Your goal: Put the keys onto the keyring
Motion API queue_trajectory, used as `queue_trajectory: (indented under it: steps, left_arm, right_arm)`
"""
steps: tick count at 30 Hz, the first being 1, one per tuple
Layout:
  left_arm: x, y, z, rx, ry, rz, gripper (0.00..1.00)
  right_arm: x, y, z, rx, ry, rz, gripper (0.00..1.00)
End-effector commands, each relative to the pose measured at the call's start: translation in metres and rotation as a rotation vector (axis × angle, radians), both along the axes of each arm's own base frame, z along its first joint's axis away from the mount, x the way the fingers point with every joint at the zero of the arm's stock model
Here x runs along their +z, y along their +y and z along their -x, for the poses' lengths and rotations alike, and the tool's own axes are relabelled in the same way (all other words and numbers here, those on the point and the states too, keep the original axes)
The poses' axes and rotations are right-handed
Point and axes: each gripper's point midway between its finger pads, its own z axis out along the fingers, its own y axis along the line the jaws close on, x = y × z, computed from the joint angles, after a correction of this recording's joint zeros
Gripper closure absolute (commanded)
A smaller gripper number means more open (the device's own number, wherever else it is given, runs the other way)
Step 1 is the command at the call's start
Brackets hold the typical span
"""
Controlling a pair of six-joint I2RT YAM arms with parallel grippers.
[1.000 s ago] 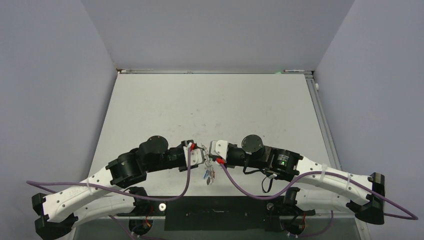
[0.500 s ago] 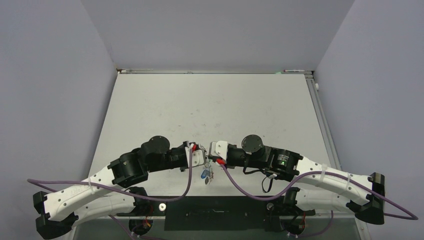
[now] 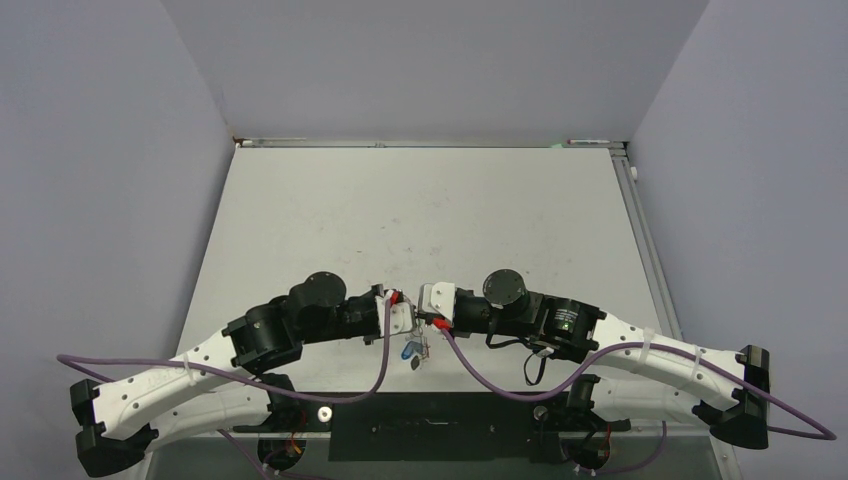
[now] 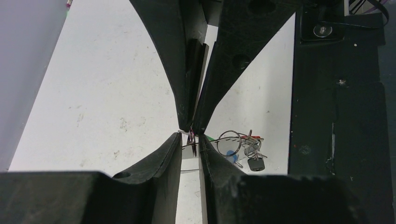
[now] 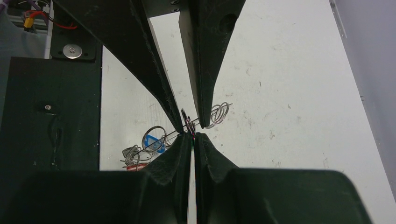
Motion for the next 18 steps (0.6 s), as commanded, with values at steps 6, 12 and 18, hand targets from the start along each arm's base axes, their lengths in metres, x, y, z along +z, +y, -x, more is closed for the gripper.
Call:
queue_trajectory:
  steps: [6, 12, 18]
  left_arm:
    - [0.014, -0.012, 0.003, -0.040, -0.025, 0.064, 0.90]
    - [0.024, -0.008, 0.004, -0.034, -0.044, 0.110, 0.78]
    - [0.016, -0.009, 0.005, -0.047, -0.037, 0.085, 0.84]
  right_arm:
    - [0.035, 0.011, 0.004, 0.040, -0.047, -0.123, 0.95]
    - [0.039, 0.009, 0.005, 0.041, -0.053, -0.136, 0.95]
    - [0.044, 0.008, 0.009, 0.059, -0.055, -0.154, 0.95]
